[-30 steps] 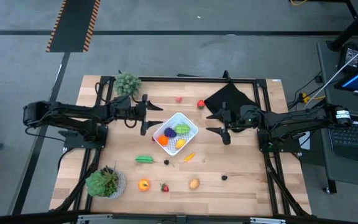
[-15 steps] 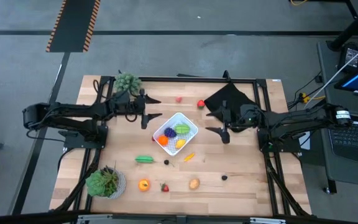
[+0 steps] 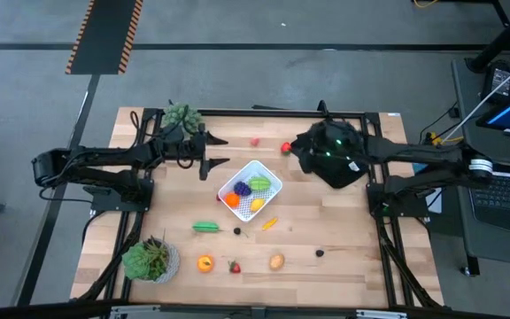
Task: Pick and placing Produce into tupperware
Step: Put the top strawberry into the white bin
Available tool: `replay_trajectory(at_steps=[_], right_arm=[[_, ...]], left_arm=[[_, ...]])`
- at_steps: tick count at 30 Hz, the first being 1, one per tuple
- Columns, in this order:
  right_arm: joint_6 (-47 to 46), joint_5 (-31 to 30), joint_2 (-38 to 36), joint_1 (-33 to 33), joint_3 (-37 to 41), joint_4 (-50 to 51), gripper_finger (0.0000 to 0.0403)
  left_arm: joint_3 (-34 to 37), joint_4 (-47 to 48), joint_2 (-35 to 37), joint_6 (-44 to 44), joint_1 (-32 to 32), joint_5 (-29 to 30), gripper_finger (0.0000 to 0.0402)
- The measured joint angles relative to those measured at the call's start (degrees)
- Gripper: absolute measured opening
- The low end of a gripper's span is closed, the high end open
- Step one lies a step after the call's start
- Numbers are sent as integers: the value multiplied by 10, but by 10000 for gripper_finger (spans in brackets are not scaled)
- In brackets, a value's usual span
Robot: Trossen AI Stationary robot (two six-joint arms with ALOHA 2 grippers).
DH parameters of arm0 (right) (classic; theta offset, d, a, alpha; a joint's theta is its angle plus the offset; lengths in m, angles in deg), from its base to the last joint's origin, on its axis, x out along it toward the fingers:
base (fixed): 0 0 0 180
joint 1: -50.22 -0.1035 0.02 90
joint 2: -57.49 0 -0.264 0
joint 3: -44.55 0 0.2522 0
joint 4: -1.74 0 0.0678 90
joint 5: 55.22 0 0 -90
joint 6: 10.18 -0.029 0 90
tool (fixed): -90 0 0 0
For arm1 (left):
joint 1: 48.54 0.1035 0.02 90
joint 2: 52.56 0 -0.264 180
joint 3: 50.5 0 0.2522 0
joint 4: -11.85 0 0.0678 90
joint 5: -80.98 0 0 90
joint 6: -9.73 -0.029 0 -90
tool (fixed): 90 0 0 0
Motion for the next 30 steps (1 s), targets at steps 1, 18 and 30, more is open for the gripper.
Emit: replay_trajectory(at_steps=[1, 18, 30], right_arm=[[-3, 1, 17, 9, -17, 20, 303], [12, 88, 283, 103, -318, 307, 303], [-2, 87, 325, 106, -329, 322, 303]], left_arm=[[0, 0, 0, 0, 1, 0, 275], [0, 2, 0, 3, -12, 0, 275], [0, 5, 0, 0, -15, 0, 275]])
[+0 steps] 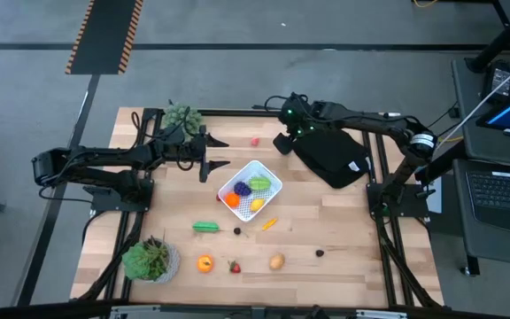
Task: Pick and placing Produce into tupperware
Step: Put the top strawberry into the white bin
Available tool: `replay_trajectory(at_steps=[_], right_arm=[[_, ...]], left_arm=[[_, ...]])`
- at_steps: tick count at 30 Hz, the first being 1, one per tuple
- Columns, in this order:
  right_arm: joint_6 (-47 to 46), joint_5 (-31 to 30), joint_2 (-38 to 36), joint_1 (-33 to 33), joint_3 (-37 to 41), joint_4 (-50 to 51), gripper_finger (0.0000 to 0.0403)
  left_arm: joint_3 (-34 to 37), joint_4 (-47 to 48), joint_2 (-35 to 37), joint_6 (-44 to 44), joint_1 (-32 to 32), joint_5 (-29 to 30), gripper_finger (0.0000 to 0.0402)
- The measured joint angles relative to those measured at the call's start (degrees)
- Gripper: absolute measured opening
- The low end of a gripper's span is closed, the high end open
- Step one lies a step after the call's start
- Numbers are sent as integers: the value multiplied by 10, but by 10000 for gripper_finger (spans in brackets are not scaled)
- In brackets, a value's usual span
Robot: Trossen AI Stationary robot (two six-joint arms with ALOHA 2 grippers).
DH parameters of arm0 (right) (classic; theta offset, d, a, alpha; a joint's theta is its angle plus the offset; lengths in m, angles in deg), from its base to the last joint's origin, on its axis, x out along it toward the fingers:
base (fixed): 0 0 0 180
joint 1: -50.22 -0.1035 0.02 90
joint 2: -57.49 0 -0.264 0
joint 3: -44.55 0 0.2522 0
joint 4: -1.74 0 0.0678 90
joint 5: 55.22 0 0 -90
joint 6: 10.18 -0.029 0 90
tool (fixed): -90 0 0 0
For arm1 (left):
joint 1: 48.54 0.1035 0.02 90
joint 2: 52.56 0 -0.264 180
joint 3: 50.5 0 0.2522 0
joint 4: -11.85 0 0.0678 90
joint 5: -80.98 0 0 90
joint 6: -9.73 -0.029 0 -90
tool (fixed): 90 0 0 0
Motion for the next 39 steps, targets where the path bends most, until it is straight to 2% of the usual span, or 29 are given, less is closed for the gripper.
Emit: replay_trajectory(at_steps=[12, 39], right_arm=[[-32, -20, 54, 13, 0, 37, 303], [-61, -20, 136, 11, 0, 6, 303]], left_arm=[[0, 15, 0, 0, 0, 0, 275], [0, 25, 0, -1, 0, 0, 275]])
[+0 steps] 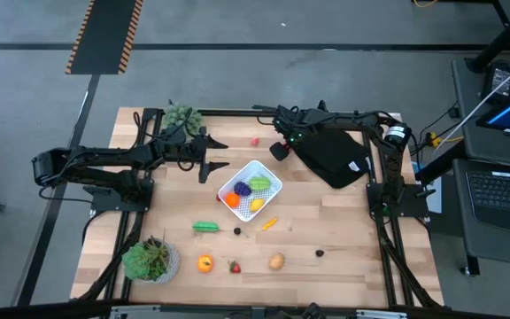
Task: Pick and placing Produce into tupperware
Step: Put the top strawberry into the white bin
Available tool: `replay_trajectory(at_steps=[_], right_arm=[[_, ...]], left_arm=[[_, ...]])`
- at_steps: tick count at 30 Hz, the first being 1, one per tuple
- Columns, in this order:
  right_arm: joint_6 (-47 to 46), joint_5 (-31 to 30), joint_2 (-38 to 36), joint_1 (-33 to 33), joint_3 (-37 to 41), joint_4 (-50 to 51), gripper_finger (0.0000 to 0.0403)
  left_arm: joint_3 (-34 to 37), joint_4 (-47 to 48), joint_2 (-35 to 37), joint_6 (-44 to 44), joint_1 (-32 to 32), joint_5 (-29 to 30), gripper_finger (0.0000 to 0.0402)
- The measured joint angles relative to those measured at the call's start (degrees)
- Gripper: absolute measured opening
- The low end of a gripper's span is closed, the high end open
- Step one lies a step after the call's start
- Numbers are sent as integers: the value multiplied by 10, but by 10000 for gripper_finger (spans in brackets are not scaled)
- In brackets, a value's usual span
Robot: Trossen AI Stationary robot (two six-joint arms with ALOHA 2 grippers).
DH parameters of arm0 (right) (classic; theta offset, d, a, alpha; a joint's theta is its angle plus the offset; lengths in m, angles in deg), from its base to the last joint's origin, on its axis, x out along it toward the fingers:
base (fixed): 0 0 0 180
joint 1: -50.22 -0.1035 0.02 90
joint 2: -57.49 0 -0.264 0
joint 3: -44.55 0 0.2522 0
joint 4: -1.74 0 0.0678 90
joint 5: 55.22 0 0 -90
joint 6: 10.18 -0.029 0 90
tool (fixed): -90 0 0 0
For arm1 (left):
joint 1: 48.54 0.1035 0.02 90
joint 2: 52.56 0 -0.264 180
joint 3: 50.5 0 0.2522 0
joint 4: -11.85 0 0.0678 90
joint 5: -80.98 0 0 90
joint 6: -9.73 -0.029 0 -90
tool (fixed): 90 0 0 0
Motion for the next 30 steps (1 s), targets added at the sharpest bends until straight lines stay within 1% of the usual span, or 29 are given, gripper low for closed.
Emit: replay_trajectory(at_steps=[12, 26, 30], right_arm=[[-2, 0, 0, 0, 0, 0, 298], [-2, 0, 0, 0, 0, 0, 207], [-1, 0, 0, 0, 0, 0, 194]], left_arm=[[0, 0, 0, 0, 0, 0, 275], [0, 0, 0, 0, 0, 0, 275], [0, 0, 0, 0, 0, 0, 275]])
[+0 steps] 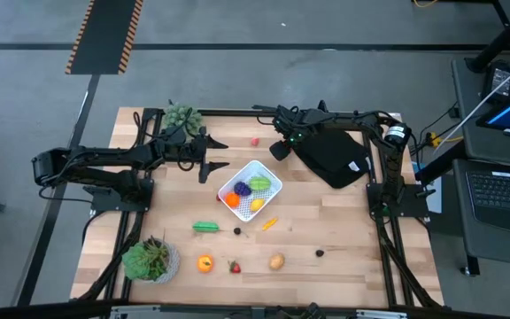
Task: Pick and placing Produce into tupperware
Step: Put the top strawberry into the white bin
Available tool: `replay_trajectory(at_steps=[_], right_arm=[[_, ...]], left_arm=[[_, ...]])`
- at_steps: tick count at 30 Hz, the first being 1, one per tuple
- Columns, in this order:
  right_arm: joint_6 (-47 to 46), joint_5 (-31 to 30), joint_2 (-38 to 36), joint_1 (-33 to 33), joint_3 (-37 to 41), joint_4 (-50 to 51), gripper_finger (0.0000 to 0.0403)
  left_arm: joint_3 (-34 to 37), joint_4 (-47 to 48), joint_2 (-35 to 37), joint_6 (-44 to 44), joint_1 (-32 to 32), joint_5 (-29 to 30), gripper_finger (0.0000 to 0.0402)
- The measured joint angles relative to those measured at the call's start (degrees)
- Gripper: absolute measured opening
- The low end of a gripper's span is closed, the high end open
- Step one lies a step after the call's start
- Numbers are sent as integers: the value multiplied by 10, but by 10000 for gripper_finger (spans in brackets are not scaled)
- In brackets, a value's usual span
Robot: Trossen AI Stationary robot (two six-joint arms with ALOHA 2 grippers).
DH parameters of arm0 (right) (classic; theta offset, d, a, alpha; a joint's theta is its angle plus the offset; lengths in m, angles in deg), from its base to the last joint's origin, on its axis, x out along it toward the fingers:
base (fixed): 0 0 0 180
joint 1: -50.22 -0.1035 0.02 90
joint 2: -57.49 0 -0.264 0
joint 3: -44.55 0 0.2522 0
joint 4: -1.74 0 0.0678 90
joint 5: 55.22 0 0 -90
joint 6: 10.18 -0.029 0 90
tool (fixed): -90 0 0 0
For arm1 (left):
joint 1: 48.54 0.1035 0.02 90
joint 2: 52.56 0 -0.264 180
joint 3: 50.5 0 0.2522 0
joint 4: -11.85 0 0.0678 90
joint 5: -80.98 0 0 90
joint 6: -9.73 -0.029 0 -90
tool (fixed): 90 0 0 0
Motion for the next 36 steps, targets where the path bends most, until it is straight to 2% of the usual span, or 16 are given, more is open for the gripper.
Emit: replay_trajectory(at_steps=[6, 13, 23, 36], right_arm=[[1, 0, 0, 0, 0, 0, 208], [16, 0, 0, 0, 0, 0, 192], [31, 4, -7, -5, 0, 3, 193], [73, -5, -107, -21, 0, 0, 190]], left_arm=[[0, 0, 0, 0, 0, 0, 275], [0, 0, 0, 0, 0, 0, 275], [0, 0, 0, 0, 0, 0, 275], [0, 1, 0, 0, 0, 0, 275]])
